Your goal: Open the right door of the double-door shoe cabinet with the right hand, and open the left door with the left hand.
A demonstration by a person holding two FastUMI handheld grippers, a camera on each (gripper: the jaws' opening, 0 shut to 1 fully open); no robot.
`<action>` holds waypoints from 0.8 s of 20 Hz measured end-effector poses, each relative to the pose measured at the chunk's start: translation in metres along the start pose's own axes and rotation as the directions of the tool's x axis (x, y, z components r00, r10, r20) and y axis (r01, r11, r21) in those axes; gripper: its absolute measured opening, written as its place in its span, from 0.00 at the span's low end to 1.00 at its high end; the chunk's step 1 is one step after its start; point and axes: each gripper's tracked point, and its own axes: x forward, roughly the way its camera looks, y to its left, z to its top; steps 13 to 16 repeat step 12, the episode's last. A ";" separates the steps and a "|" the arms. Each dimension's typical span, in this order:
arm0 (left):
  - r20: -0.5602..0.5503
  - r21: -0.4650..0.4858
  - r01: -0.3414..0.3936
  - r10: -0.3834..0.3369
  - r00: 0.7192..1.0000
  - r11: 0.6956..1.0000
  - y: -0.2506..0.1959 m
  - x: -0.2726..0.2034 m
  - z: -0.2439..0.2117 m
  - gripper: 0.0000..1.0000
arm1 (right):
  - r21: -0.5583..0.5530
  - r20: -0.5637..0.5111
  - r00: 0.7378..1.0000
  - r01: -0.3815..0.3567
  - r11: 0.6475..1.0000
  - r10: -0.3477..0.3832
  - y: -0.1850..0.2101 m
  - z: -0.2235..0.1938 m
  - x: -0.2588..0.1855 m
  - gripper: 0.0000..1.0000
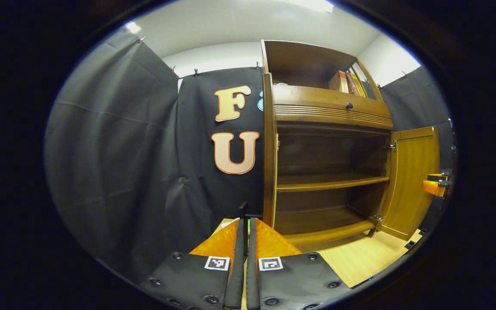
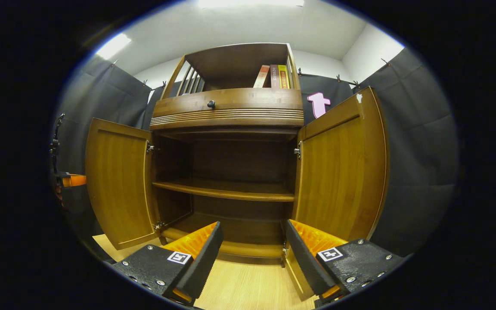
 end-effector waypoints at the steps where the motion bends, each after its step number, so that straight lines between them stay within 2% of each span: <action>1: 0.000 0.000 -0.007 0.007 1.000 1.000 -0.002 -0.002 0.004 0.11 | -0.001 -0.001 1.000 0.005 1.000 -0.005 -0.003 0.001 0.000 1.00; 3: 0.018 -0.012 -0.014 0.014 1.000 1.000 -0.009 -0.005 0.020 0.04 | -0.008 0.004 1.000 0.016 1.000 -0.016 -0.009 0.005 0.000 1.00; 4: 0.026 -0.022 -0.008 0.009 1.000 1.000 -0.013 -0.005 0.028 0.04 | -0.010 0.009 1.000 0.022 1.000 -0.022 -0.012 0.009 -0.001 1.00; 5: 0.033 -0.030 0.002 -0.001 0.999 1.000 -0.019 -0.004 0.035 0.11 | -0.011 0.015 1.000 0.027 1.000 -0.026 -0.016 0.013 -0.002 1.00; 9: 0.057 -0.029 0.029 -0.027 0.998 0.999 -0.037 0.002 0.057 0.18 | -0.029 0.030 0.997 0.074 0.997 -0.074 -0.039 0.028 -0.008 1.00; 10: 0.052 -0.039 0.039 -0.037 0.998 0.998 -0.043 0.006 0.061 0.19 | -0.030 0.034 0.996 0.085 0.996 -0.084 -0.045 0.033 -0.009 0.92; 11: 0.040 -0.041 0.024 -0.022 0.999 0.999 -0.044 0.006 0.061 0.23 | -0.026 0.036 0.995 0.092 0.995 -0.091 -0.050 0.037 -0.010 1.00; 16: 0.037 -0.042 0.021 -0.020 0.999 0.999 -0.049 0.006 0.065 0.23 | -0.022 0.032 0.995 0.100 0.995 -0.099 -0.054 0.040 -0.012 1.00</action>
